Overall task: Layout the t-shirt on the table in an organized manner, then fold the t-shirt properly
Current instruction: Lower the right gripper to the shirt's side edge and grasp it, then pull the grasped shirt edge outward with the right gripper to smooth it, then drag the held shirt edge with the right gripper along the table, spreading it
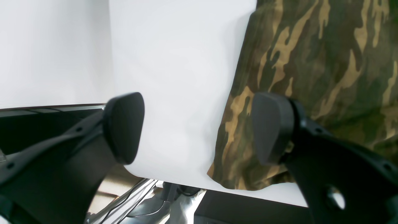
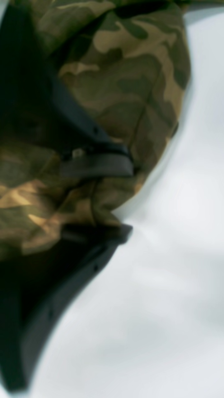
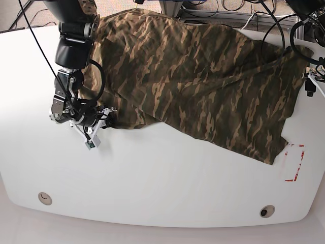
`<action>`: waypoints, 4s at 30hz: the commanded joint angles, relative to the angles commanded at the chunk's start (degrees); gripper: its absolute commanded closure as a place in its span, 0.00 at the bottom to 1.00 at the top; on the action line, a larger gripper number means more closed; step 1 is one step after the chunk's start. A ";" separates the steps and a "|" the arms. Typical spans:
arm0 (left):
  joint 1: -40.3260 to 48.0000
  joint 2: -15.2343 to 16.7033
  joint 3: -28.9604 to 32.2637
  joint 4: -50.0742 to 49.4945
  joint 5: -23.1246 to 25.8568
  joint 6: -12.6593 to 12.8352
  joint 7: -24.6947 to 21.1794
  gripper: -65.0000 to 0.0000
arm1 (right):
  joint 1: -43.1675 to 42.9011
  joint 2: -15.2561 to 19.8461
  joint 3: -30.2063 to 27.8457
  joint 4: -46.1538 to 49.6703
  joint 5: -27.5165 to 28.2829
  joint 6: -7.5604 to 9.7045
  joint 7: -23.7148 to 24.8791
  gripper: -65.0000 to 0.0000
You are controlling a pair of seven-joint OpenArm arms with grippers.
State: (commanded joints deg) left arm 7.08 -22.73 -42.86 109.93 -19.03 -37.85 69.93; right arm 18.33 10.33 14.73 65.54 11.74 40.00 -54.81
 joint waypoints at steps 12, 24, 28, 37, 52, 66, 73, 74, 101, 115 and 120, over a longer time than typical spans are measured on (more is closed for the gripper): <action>-1.58 1.05 2.46 0.00 0.09 0.00 0.00 0.22 | 5.63 2.29 -0.09 2.46 0.09 0.00 -3.43 1.00; -1.58 1.49 2.55 -1.32 0.09 0.09 0.00 0.22 | 9.23 3.96 0.00 23.12 0.62 0.00 -19.60 1.00; -2.81 1.49 2.55 -3.08 0.00 0.09 0.00 0.22 | 7.12 3.87 0.00 31.21 0.62 0.00 -24.09 1.00; -4.31 1.41 2.37 -5.36 0.00 0.09 0.00 0.22 | -7.30 3.69 -0.26 42.46 0.70 0.00 -24.70 1.00; -4.40 1.49 3.69 -5.80 0.00 0.09 -0.09 0.22 | -18.55 2.90 -5.19 44.84 0.09 0.00 -18.64 0.28; -4.40 1.49 5.36 -5.80 0.00 0.09 -0.09 0.22 | -7.12 5.63 -5.01 30.07 -0.09 0.00 -12.04 0.12; -4.40 1.49 5.36 -5.80 0.00 0.09 -0.09 0.22 | -0.70 8.26 -5.01 13.45 0.53 0.00 -3.43 0.12; -4.40 1.49 5.36 -5.80 0.00 0.09 -0.09 0.22 | -0.18 8.44 -5.01 12.22 0.53 0.00 -3.08 0.12; -4.22 1.85 6.95 -5.89 0.09 0.09 -0.09 0.22 | 7.65 10.99 9.23 2.37 0.62 0.00 -3.78 0.12; -4.31 2.73 8.53 -5.98 0.09 0.09 -0.09 0.22 | 4.84 8.35 9.93 14.42 0.62 0.00 -12.92 0.12; -4.31 2.73 8.53 -5.98 0.09 0.09 -0.09 0.22 | 2.55 7.38 9.85 21.01 0.62 0.00 -14.59 0.12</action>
State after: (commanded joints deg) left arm 2.77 -20.00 -34.33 103.96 -18.95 -37.76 69.85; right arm 20.88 17.71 24.57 86.55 12.35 40.00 -69.41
